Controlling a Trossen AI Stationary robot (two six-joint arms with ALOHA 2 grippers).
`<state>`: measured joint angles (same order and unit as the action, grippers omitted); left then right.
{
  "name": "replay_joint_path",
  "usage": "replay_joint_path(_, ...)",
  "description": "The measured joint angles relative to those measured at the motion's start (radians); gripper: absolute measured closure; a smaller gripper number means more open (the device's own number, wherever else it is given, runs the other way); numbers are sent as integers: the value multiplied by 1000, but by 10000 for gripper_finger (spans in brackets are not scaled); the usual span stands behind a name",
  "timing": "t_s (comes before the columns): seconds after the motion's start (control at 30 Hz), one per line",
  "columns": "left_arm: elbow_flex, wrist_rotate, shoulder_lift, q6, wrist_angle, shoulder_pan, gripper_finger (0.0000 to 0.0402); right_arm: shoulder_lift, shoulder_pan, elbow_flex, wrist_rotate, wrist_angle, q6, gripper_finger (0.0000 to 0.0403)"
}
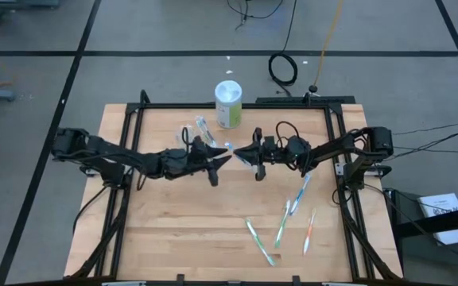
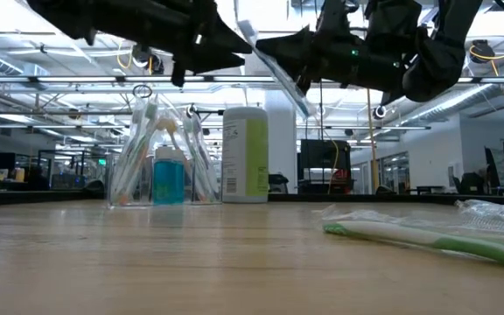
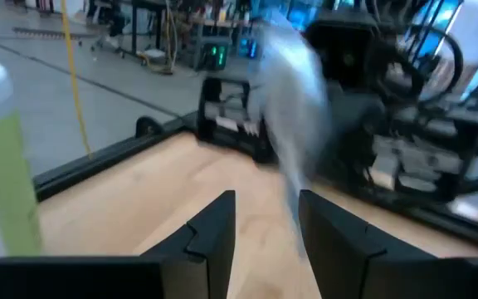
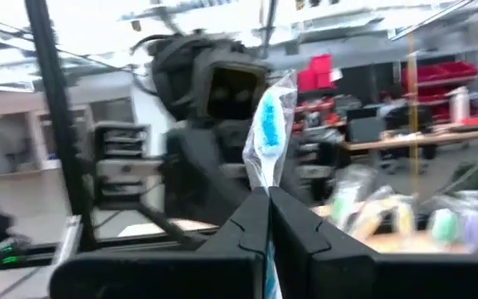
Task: Pick & Place toothbrushing station
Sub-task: Put the blue toothbrush into the transparent organizer
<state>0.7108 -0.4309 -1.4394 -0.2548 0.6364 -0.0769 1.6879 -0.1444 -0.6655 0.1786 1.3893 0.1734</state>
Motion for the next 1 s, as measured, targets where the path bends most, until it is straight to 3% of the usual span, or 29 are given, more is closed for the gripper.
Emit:
replay_joint_path(0.33,0,181,-32,-9,99,65,266,-6,0,1,10,-2,58,403)
replay_joint_path(0.87,1,197,-31,102,185,85,266,-5,0,1,7,-7,58,403)
replay_joint_path(1.0,1,198,-31,104,180,86,285,-5,0,1,7,-7,48,403)
